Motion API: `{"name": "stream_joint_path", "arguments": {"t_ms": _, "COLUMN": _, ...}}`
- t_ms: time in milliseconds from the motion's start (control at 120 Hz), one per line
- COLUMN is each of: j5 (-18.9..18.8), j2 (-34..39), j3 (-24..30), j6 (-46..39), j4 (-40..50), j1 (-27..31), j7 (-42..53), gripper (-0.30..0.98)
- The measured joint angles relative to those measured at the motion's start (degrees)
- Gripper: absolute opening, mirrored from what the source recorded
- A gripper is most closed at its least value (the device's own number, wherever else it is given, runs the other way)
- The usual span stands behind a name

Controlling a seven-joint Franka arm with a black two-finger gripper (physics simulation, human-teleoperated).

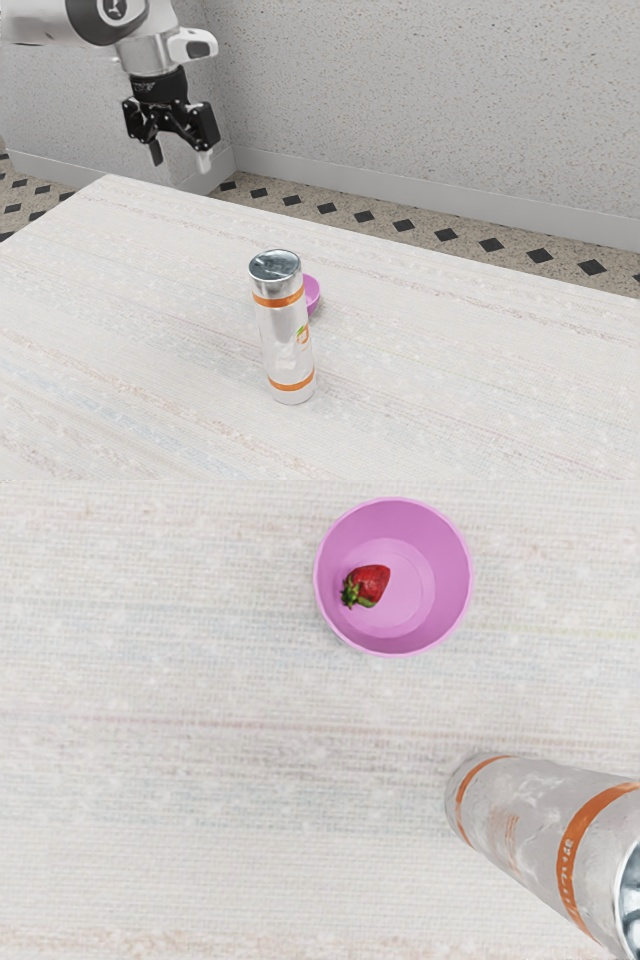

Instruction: Take strawberry from the bowl

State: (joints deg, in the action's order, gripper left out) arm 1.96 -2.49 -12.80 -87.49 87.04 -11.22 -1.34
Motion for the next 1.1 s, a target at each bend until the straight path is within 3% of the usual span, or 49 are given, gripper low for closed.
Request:
{"name": "stream_joint_path", "arguments": {"t_ms": 100, "j5": 0.0, "j2": -1.1, "j3": 1.0, "j6": 0.0, "j4": -0.4, "j1": 0.9, "j7": 0.3, "gripper": 0.69}}
{"name": "stream_joint_path", "arguments": {"t_ms": 233, "j5": -1.2, "j2": -7.9, "j3": 6.7, "j6": 0.0, "j4": -4.2, "j1": 1.4, "j7": 1.1, "gripper": 0.69}}
{"name": "stream_joint_path", "arguments": {"t_ms": 433, "j5": -1.8, "j2": -18.0, "j3": 8.7, "j6": -0.9, "j4": -12.2, "j1": 1.1, "j7": 7.4, "gripper": 0.68}}
{"name": "stream_joint_path", "arguments": {"t_ms": 700, "j5": 1.2, "j2": -21.3, "j3": 11.2, "j6": -6.6, "j4": -10.6, "j1": 1.2, "j7": 31.5, "gripper": 0.6}}
{"name": "stream_joint_path", "arguments": {"t_ms": 817, "j5": 3.1, "j2": -23.6, "j3": 11.3, "j6": -8.7, "j4": -10.8, "j1": 1.3, "j7": 41.6, "gripper": 0.48}}
{"name": "stream_joint_path", "arguments": {"t_ms": 950, "j5": 4.3, "j2": -25.9, "j3": 10.9, "j6": -10.6, "j4": -10.9, "j1": 1.9, "j7": 50.8, "gripper": 0.38}}
{"name": "stream_joint_path", "arguments": {"t_ms": 1100, "j5": 4.8, "j2": -29.0, "j3": 10.7, "j6": -12.5, "j4": -10.7, "j1": 3.9, "j7": 59.0, "gripper": 0.35}}
